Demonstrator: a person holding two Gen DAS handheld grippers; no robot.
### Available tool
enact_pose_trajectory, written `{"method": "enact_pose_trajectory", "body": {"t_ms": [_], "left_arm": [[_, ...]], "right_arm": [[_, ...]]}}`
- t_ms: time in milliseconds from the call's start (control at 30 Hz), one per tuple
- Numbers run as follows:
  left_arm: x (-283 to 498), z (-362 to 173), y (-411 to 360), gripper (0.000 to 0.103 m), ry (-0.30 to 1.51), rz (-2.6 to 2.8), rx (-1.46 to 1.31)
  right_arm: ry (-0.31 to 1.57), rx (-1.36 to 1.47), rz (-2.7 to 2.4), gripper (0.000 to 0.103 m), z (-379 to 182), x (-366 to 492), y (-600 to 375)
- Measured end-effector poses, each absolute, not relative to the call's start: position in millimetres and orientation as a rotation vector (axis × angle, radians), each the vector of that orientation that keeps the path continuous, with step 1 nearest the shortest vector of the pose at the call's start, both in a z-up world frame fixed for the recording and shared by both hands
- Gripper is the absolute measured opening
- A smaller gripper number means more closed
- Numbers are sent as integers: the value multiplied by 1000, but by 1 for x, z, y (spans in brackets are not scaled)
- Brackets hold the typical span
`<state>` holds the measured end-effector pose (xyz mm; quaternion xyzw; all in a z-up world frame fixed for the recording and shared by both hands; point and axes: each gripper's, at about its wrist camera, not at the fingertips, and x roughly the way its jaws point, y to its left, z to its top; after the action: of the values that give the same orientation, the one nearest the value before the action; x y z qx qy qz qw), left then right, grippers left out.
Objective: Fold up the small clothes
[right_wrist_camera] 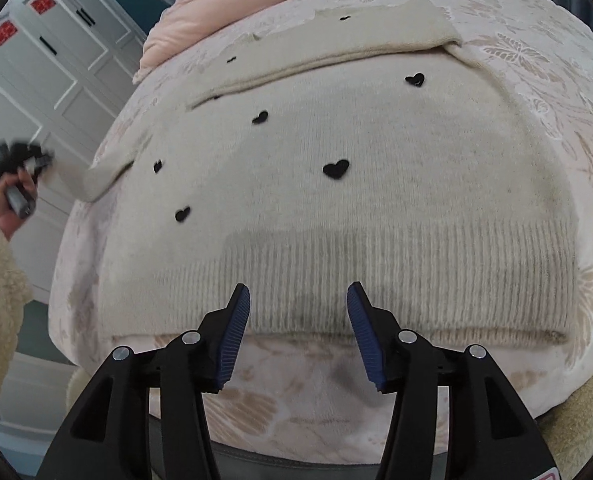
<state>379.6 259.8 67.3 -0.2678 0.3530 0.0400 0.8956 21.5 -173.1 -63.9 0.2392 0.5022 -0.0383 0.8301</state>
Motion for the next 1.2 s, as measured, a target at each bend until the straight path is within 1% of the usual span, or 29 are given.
{"method": "enact_pose_trajectory", "body": {"t_ms": [100,167,233,267,300,333,367,433,500,567,667,800,867,933,1000,1100,1167,1200], "left_arm": [[365,108,157,9,713,-140,-476],[349,114,78,9,745,-293,-457],[333,106,29,11,789,-379,-444],[321,90,-5,24,835,-404,-430],[311,77,-26,56,875,-419,-422],[296,54,-49,73,934,-415,-411],[287,40,-58,81,959,-394,-406],[256,10,-67,81,991,-377,-407],[227,-19,-59,81,1040,-357,-414],[203,-40,-35,81,1069,-312,-433],[177,-56,15,81,1088,-221,-462],[167,-65,74,81,1095,-162,-528],[161,-65,89,81,1094,-159,-542],[152,-66,97,81,1093,-174,-554],[151,-68,98,81,1094,-190,-554],[150,-69,95,82,1089,-205,-530],[151,-70,96,82,1091,-207,-541],[150,-71,98,82,1093,-208,-547]], "right_arm": [[1039,542,-87,51,-60,18,-180],[1019,552,-96,51,-56,13,-185],[1005,562,-104,52,-53,8,-193],[1000,564,-117,53,-52,4,-198],[992,567,-138,54,-51,0,-206],[986,573,-150,54,-50,-3,-211],[977,584,-167,54,-50,-8,-219],[959,603,-202,54,-48,-15,-235],[941,593,-223,55,-44,-15,-248],[927,592,-208,58,-38,-2,-263],[903,592,-157,60,-31,43,-277],[890,561,-56,60,-24,146,-268],[900,526,-36,60,-25,194,-256],[927,531,6,60,-33,240,-245],[989,598,-5,60,-54,288,-239],[1049,706,-69,60,-82,323,-237],[1039,768,-96,61,-92,338,-235],[1031,783,-103,59,-94,343,-233]]}}
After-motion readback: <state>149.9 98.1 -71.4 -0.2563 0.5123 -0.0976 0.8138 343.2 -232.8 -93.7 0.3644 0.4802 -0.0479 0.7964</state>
